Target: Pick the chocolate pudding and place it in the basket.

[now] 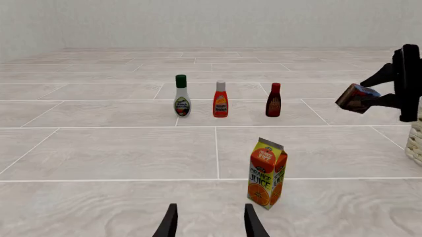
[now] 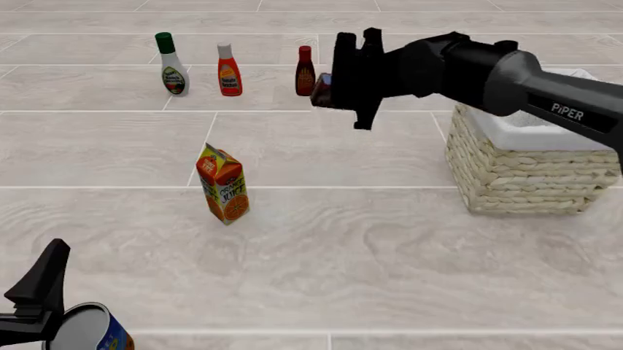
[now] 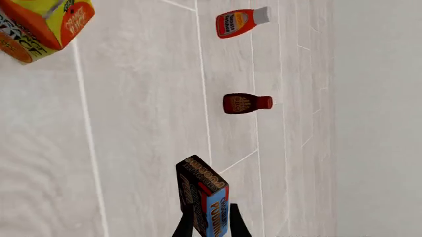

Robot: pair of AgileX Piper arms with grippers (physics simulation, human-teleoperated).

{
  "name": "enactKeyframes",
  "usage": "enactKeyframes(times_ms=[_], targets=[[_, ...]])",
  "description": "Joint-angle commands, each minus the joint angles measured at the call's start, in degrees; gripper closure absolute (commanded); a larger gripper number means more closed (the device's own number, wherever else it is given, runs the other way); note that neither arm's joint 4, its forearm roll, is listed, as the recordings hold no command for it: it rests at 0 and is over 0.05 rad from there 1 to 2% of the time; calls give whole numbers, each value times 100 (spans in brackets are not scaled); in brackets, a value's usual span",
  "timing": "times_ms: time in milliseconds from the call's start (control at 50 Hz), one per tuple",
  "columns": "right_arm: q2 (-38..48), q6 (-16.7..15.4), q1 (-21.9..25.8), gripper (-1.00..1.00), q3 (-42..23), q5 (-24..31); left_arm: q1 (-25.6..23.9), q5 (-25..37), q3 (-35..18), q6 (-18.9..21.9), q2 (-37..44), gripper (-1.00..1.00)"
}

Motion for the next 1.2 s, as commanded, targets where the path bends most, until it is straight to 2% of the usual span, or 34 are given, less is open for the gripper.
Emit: enactKeyframes(times_ms=[20, 100, 140, 280, 340, 380, 440, 500, 520, 680, 700, 740, 780, 860, 900, 1040, 1160, 1200], targets=[[-408, 1154, 198, 100, -214, 577, -1, -2, 13, 2, -15, -100], [-540, 1566, 253, 100, -343, 785, 1, -2, 13, 2, -15, -100], [-586, 1885, 318, 100, -517, 956, 0, -2, 13, 1, -15, -100], [-737, 2241, 321, 100, -576, 1164, 2, -2, 13, 0, -16, -100], [-797, 2536, 362, 100, -656, 1291, 1, -2, 13, 2, -16, -100], [-826, 2854, 448, 100, -762, 1431, 1, -2, 13, 2, -16, -100], [-890, 3106, 489, 100, -755, 1516, 1, -1, 13, 1, -15, -100], [-955, 3137, 466, 100, -670, 1521, 1, -2, 13, 2, -15, -100], [-985, 3299, 420, 100, -718, 1582, 0, -2, 13, 2, -15, -100], [-1212, 3726, 348, 100, -630, 1728, 1, -2, 13, 3, -16, -100], [-1236, 3919, 342, 100, -720, 1798, 0, -2, 13, 2, -16, -100], [-1252, 4032, 330, 100, -789, 1882, 0, -1, 13, 1, -15, -100], [-1286, 4324, 356, 100, -913, 2018, 0, -1, 13, 2, -15, -100], [-1320, 4473, 296, 100, -955, 2097, -1, -2, 13, 2, -15, -100], [-1370, 4405, 230, 100, -903, 2115, 1, -2, 13, 2, -15, -100], [-1465, 4516, 106, 100, -1108, 2480, 0, -1, 13, 2, -14, -100], [-1545, 4222, -277, 100, -1115, 2629, 0, -2, 13, 1, -15, -100], [-1590, 4284, -297, 100, -1156, 2671, 1, -2, 13, 1, -15, -100]])
